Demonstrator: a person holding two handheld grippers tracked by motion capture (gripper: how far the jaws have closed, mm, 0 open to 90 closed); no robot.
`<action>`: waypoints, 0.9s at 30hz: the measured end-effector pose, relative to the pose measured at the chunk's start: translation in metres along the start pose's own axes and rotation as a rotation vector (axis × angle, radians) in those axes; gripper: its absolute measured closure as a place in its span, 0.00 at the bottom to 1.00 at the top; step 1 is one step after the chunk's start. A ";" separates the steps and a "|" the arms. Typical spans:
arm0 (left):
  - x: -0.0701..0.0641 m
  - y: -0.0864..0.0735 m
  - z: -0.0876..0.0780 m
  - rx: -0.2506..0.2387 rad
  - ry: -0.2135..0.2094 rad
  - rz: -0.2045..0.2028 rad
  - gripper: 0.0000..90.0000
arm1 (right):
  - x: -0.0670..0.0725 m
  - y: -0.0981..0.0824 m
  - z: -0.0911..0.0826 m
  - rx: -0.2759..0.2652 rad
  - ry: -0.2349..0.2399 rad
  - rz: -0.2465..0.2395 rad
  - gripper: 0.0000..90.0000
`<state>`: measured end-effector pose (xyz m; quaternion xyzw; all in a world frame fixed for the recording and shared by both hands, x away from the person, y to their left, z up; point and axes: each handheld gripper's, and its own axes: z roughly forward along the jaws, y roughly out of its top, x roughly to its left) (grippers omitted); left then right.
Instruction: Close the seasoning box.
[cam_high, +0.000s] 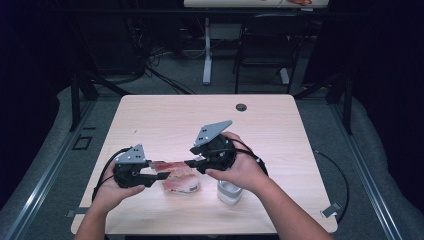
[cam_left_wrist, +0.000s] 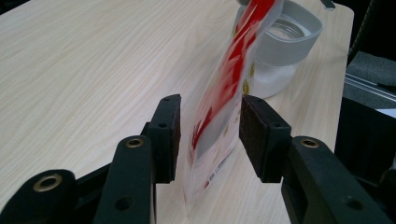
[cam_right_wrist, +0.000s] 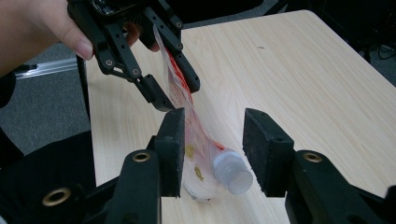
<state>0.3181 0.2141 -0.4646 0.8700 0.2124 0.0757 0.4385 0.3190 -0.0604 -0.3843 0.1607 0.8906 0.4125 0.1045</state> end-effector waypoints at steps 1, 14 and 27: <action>0.000 0.000 0.000 0.000 -0.002 0.000 0.67 | 0.000 0.000 0.000 -0.006 0.001 0.005 0.66; -0.001 -0.001 -0.002 0.009 -0.001 0.005 0.75 | -0.002 -0.007 -0.013 -0.038 -0.009 0.023 0.63; -0.001 -0.002 -0.007 0.007 0.016 -0.006 0.71 | -0.013 -0.034 -0.037 -0.058 -0.073 0.098 0.64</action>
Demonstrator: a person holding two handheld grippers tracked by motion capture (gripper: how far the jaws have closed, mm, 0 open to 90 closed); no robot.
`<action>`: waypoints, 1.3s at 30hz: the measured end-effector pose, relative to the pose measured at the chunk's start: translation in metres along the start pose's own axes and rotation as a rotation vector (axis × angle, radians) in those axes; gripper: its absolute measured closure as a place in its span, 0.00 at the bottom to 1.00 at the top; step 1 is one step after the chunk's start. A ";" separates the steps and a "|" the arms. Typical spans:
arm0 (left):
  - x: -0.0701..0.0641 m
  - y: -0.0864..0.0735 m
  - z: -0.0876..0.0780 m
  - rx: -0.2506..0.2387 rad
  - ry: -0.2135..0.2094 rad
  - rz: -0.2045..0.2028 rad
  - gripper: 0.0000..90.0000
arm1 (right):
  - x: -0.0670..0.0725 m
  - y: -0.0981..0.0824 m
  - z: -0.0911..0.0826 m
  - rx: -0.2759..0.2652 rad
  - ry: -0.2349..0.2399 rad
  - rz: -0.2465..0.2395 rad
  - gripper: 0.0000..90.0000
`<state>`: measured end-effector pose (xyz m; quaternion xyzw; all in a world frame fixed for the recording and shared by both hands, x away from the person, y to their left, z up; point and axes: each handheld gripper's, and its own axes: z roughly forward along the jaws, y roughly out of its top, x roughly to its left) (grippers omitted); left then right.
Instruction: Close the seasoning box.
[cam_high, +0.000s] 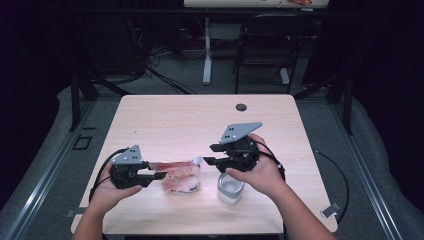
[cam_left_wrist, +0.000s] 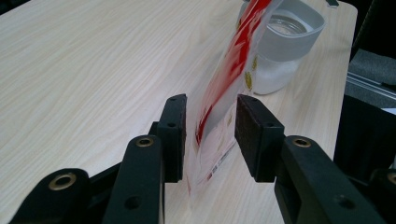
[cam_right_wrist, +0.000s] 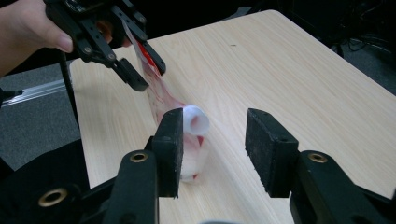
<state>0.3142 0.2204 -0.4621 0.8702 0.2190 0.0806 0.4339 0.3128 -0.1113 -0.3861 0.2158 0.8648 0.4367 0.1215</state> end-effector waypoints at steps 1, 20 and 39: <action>0.000 0.001 -0.001 -0.004 0.002 0.000 0.71 | -0.001 -0.002 -0.002 -0.002 -0.010 0.004 0.65; -0.002 -0.002 -0.018 0.004 0.029 -0.022 0.70 | -0.011 -0.027 -0.027 -0.051 -0.097 0.089 0.66; -0.005 0.000 -0.013 -0.010 0.043 -0.002 0.75 | -0.026 -0.060 -0.053 -0.125 -0.140 0.182 0.65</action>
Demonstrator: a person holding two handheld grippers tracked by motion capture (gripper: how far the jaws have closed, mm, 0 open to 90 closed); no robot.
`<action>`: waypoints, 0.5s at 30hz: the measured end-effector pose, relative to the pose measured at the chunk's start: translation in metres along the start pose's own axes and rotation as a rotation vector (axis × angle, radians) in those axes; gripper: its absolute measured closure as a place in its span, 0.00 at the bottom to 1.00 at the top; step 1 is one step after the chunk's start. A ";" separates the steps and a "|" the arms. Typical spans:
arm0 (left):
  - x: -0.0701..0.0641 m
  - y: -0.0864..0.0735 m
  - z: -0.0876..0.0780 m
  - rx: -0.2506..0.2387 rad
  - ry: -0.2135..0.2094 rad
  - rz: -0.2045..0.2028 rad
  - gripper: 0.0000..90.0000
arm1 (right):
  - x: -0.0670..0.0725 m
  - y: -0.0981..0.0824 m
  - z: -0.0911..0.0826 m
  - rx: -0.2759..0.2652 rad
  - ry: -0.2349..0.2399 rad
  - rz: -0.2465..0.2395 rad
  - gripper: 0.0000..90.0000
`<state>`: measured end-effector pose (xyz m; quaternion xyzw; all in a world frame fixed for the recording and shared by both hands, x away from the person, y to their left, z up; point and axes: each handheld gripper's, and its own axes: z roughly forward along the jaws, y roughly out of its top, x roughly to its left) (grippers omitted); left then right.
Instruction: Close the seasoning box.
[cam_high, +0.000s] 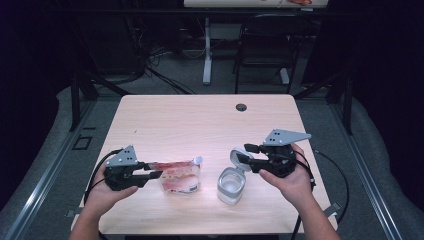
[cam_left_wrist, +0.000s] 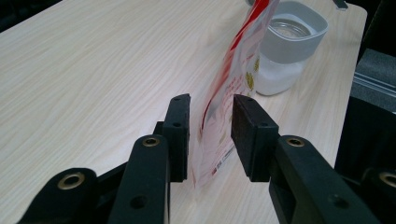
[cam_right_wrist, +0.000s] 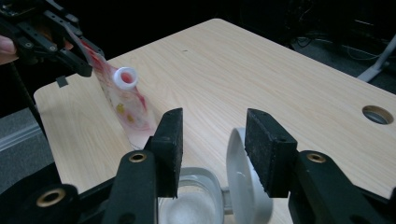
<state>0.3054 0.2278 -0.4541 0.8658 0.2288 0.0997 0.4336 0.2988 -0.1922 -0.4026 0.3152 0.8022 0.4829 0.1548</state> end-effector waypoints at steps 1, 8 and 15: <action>0.000 0.000 0.000 -0.003 0.000 -0.002 0.75 | -0.002 -0.002 -0.002 -0.003 -0.005 0.007 0.65; 0.002 -0.003 -0.003 0.006 -0.005 -0.010 0.73 | -0.012 -0.013 -0.008 -0.006 -0.019 0.042 0.69; 0.002 -0.004 -0.006 -0.002 -0.004 -0.012 0.73 | -0.017 -0.023 -0.008 -0.007 -0.033 0.071 0.70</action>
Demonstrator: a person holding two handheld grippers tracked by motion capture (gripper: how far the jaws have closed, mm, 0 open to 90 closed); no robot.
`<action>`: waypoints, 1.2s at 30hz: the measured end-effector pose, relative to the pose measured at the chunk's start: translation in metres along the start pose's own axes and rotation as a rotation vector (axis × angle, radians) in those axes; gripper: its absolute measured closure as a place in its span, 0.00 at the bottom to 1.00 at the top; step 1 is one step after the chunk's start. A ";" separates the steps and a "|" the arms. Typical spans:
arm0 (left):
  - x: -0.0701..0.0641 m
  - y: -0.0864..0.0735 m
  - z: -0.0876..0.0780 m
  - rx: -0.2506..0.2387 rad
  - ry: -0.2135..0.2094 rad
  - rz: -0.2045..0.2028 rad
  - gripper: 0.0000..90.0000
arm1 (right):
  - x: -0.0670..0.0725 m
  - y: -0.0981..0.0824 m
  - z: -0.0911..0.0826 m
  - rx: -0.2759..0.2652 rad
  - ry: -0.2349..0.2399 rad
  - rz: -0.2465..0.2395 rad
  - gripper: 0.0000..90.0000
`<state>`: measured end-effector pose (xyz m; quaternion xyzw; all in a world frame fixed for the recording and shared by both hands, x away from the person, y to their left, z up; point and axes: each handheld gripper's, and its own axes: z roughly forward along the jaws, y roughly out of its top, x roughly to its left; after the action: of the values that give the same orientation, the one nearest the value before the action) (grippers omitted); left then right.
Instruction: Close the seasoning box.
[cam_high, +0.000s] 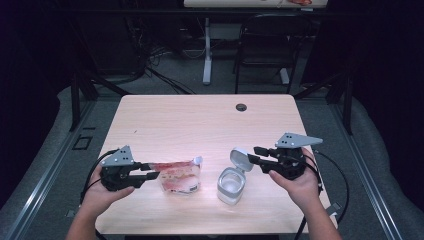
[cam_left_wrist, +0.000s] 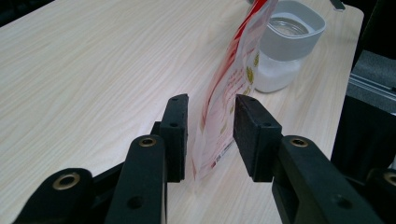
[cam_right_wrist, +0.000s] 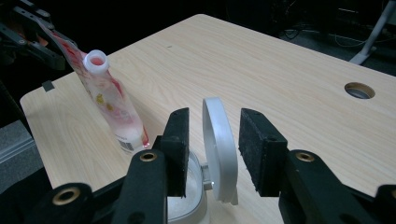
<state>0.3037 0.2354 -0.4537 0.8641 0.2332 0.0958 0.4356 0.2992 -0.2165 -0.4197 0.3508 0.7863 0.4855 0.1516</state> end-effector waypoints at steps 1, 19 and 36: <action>0.000 0.000 0.000 -0.002 0.000 -0.001 0.73 | -0.001 -0.001 0.000 -0.004 -0.002 0.004 0.70; -0.007 0.003 0.009 0.024 0.016 0.046 0.94 | -0.012 -0.025 -0.008 -0.057 -0.012 0.092 0.67; -0.006 0.001 0.008 0.023 0.013 0.044 0.92 | -0.019 -0.032 -0.005 -0.071 -0.053 0.129 0.71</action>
<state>0.3017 0.2267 -0.4574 0.8735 0.2180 0.1082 0.4217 0.2973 -0.2420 -0.4474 0.4080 0.7399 0.5125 0.1530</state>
